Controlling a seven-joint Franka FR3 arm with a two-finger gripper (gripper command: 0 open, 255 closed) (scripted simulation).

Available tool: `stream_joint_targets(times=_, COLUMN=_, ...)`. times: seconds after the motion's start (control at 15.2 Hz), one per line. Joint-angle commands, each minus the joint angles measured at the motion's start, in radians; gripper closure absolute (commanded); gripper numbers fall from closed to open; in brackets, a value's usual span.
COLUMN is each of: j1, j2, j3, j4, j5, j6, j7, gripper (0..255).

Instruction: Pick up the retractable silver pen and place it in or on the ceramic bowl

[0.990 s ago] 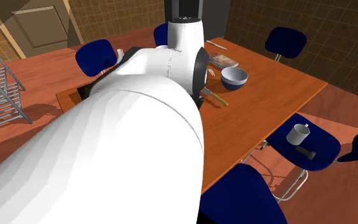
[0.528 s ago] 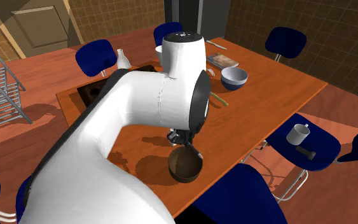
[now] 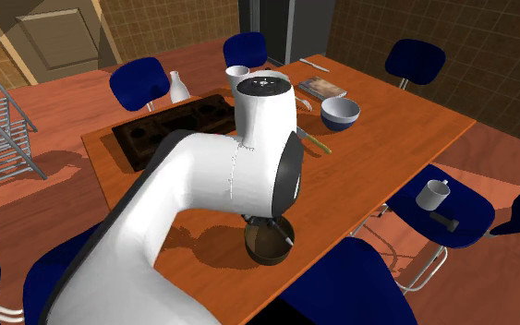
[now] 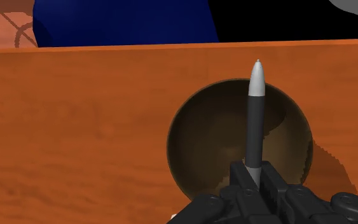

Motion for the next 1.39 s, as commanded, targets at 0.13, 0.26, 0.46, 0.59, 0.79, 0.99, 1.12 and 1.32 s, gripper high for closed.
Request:
stream_joint_targets(times=0.13, j1=0.001, j2=0.01, j3=0.004, j4=-0.048, j5=0.003, j6=0.058, j7=0.003, gripper=255)
stream_joint_targets(times=0.26, j1=0.002, j2=0.015, j3=0.006, j4=-0.072, j5=0.004, j6=0.087, j7=0.004, gripper=255)
stream_joint_targets(times=0.46, j1=0.003, j2=0.025, j3=0.009, j4=-0.108, j5=0.006, j6=0.133, j7=0.006, gripper=255)
stream_joint_targets(times=0.59, j1=0.003, j2=0.025, j3=0.009, j4=-0.108, j5=0.006, j6=0.133, j7=0.006, gripper=255)
stream_joint_targets(times=0.79, j1=0.003, j2=0.025, j3=0.009, j4=-0.108, j5=0.006, j6=0.133, j7=0.006, gripper=255)
stream_joint_targets(times=0.99, j1=0.003, j2=0.025, j3=0.009, j4=-0.108, j5=0.006, j6=0.133, j7=0.006, gripper=0)
stream_joint_targets(times=1.12, j1=0.003, j2=0.025, j3=0.009, j4=-0.108, j5=0.006, j6=0.133, j7=0.006, gripper=0)
stream_joint_targets(times=1.32, j1=0.003, j2=0.025, j3=0.009, j4=-0.108, j5=0.006, j6=0.133, j7=0.006, gripper=0)
